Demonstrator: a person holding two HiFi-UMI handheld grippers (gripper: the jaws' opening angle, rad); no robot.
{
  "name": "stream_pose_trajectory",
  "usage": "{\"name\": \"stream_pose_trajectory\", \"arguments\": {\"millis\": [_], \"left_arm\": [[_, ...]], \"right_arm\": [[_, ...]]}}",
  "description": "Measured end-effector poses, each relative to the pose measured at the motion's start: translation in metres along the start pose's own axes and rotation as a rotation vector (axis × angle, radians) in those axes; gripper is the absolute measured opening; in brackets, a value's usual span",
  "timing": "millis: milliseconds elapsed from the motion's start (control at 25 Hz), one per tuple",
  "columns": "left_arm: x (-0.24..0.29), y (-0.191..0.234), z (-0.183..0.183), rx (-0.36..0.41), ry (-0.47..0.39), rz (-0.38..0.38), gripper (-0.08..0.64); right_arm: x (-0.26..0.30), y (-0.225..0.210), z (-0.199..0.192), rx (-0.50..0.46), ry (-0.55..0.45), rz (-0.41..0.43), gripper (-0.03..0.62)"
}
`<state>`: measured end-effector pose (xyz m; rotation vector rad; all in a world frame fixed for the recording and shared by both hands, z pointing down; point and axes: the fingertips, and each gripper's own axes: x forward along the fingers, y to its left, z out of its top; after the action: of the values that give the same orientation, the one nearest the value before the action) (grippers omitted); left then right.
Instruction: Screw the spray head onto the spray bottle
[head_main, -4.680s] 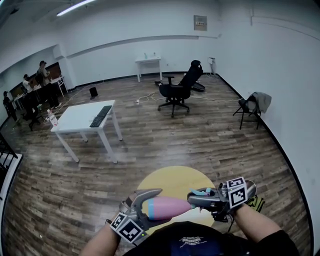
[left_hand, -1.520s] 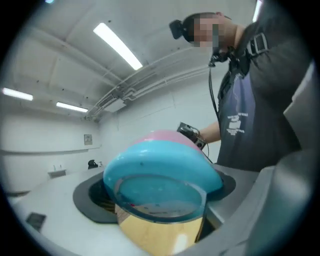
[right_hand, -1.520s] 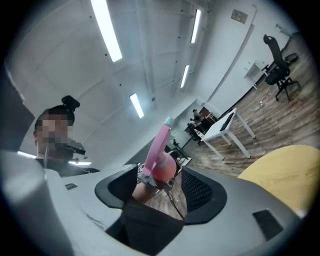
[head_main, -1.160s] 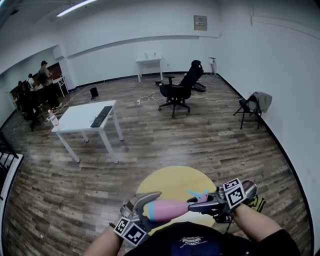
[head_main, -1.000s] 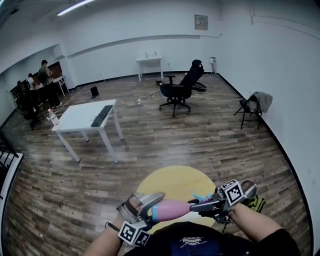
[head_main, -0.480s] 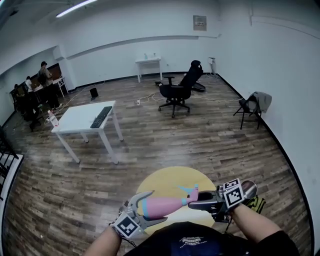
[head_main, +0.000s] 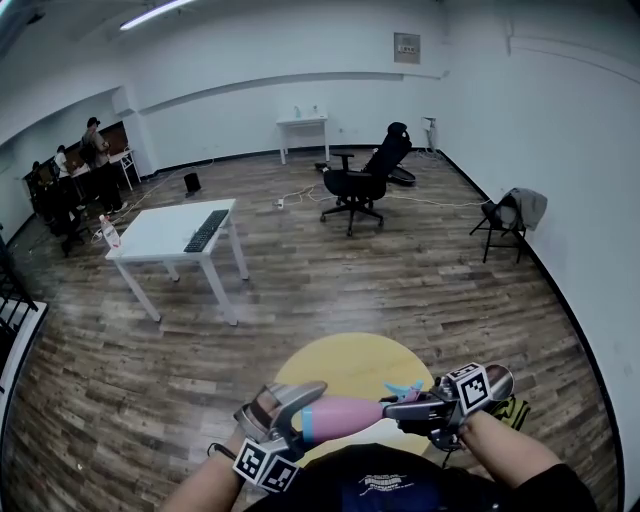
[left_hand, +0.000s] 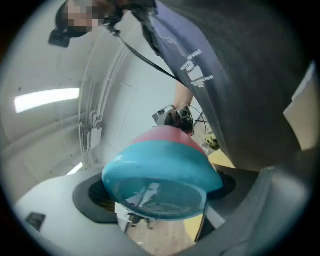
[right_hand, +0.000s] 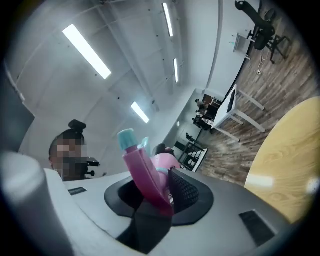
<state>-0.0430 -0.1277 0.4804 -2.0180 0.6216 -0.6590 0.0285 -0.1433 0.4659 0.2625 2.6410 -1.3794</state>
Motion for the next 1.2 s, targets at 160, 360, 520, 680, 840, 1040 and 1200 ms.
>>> {"name": "stream_pose_trajectory", "arguments": {"millis": [160,360,520,680,840,1040,1200], "left_arm": [[0.0,0.004,-0.019,-0.613,-0.162,-0.17,0.506],[0.001,-0.005,-0.026,-0.866,-0.188,-0.231,0.506],[0.005,-0.02,-0.008,-0.722,-0.179,-0.279,0.506],[0.005,-0.024,0.005,-0.663,-0.187,-0.292,0.505],[-0.001,-0.025,0.003,-0.432,-0.103,-0.216,0.512],[0.003,-0.013,-0.009,-0.017,0.017,0.024,0.514],[0.003,-0.009,-0.001,0.075,0.012,0.065,0.512]], "right_arm": [[0.012,0.004,0.016,-0.16,-0.015,-0.085,0.167],[-0.009,-0.002,0.022,-0.164,-0.033,-0.16,0.215],[0.004,-0.005,0.003,-0.153,0.054,-0.159,0.214],[0.008,-0.001,-0.013,-0.146,0.115,-0.14,0.153],[0.0,0.005,-0.006,0.016,0.017,-0.043,0.153],[0.0,-0.001,-0.002,0.305,-0.085,0.041,0.153],[-0.003,-0.013,0.004,0.372,-0.149,0.015,0.153]]}}
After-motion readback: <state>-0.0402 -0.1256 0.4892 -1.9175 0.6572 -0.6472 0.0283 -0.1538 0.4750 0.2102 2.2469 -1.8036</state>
